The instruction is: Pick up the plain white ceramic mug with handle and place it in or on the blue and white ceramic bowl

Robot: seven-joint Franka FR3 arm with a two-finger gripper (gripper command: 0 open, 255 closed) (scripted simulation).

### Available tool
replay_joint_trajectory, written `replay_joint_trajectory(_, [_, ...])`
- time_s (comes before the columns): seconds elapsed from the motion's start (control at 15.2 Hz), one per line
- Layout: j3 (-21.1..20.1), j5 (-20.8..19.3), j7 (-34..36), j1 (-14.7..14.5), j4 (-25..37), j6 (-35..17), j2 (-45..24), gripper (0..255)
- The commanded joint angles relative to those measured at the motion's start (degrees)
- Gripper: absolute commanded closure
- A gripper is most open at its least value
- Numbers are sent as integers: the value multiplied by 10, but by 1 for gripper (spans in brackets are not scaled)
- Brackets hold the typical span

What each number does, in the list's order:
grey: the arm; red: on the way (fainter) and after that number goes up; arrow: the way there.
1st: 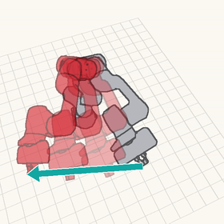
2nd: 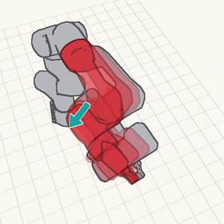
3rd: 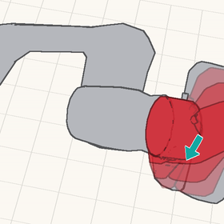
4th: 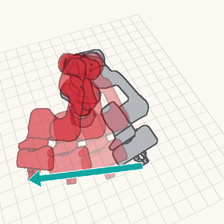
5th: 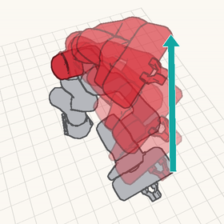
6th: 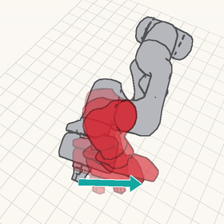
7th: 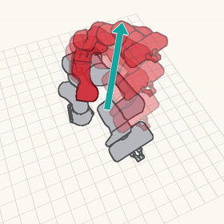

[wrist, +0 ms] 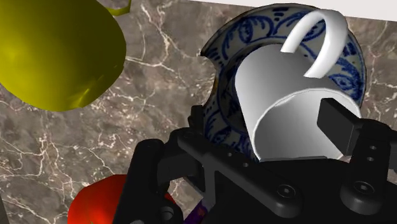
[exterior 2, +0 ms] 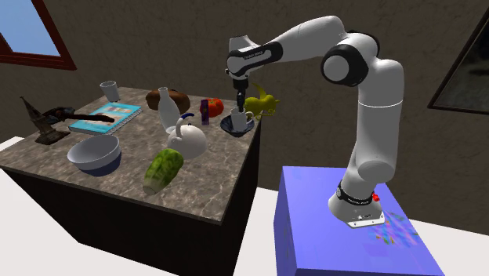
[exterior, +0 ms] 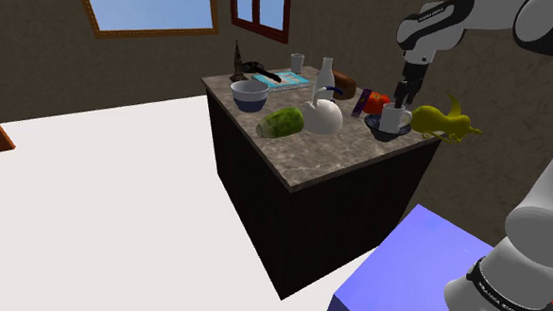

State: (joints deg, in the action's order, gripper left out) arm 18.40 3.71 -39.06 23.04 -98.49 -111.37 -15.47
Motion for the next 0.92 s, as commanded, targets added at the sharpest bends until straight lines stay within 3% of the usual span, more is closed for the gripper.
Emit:
replay_joint_trajectory(0.0, [0, 0, 0, 0, 0, 0, 0, 0])
replay_joint_trajectory(0.33, [2, -4, 3, 0, 60, 69, 10, 0])
replay_joint_trajectory(0.86, [2, -4, 3, 0, 60, 69, 10, 0])
